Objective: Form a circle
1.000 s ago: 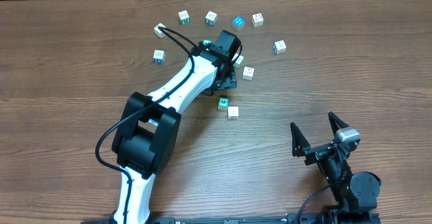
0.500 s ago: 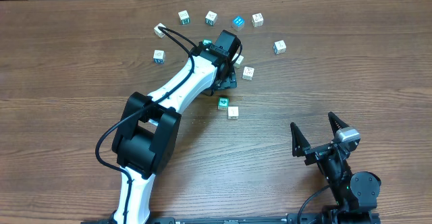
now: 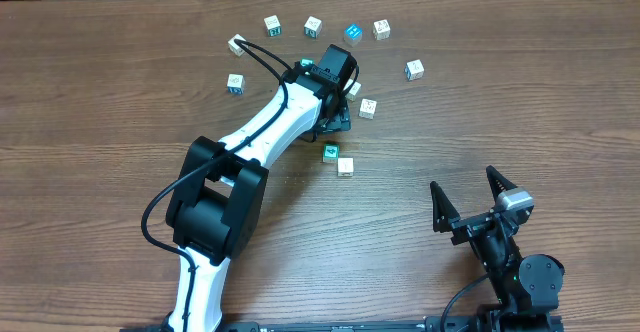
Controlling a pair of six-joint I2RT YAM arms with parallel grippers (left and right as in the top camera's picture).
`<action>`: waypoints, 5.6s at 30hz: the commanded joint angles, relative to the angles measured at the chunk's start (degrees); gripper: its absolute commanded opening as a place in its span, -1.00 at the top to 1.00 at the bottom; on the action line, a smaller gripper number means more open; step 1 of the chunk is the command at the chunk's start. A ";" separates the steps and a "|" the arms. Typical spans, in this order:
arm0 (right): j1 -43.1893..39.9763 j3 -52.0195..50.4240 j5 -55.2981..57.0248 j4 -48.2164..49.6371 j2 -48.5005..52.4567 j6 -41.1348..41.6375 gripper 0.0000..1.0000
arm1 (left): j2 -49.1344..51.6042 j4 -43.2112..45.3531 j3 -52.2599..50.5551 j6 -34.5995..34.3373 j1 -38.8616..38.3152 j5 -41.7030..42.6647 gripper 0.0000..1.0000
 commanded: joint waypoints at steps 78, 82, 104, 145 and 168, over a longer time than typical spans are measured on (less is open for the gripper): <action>-0.17 -0.57 0.42 0.33 -0.52 -0.28 -1.00 | 0.72 -1.16 11.28 12.48 10.78 1.62 0.30; -0.17 -0.57 0.42 0.33 -0.52 -0.26 -1.00 | 0.72 -1.22 11.28 16.39 13.07 12.20 0.36; -0.17 -0.57 0.42 0.33 -0.52 -0.28 -1.00 | 0.74 -8.57 7.85 15.32 2.36 14.80 0.02; -0.17 -0.57 0.42 0.33 -0.52 -0.28 -1.00 | 0.96 -4.46 -0.59 3.78 -2.21 10.95 0.24; -0.17 -0.57 0.42 0.33 -0.52 -0.28 -1.00 | 0.96 -5.75 -0.59 -1.16 -2.23 11.08 0.33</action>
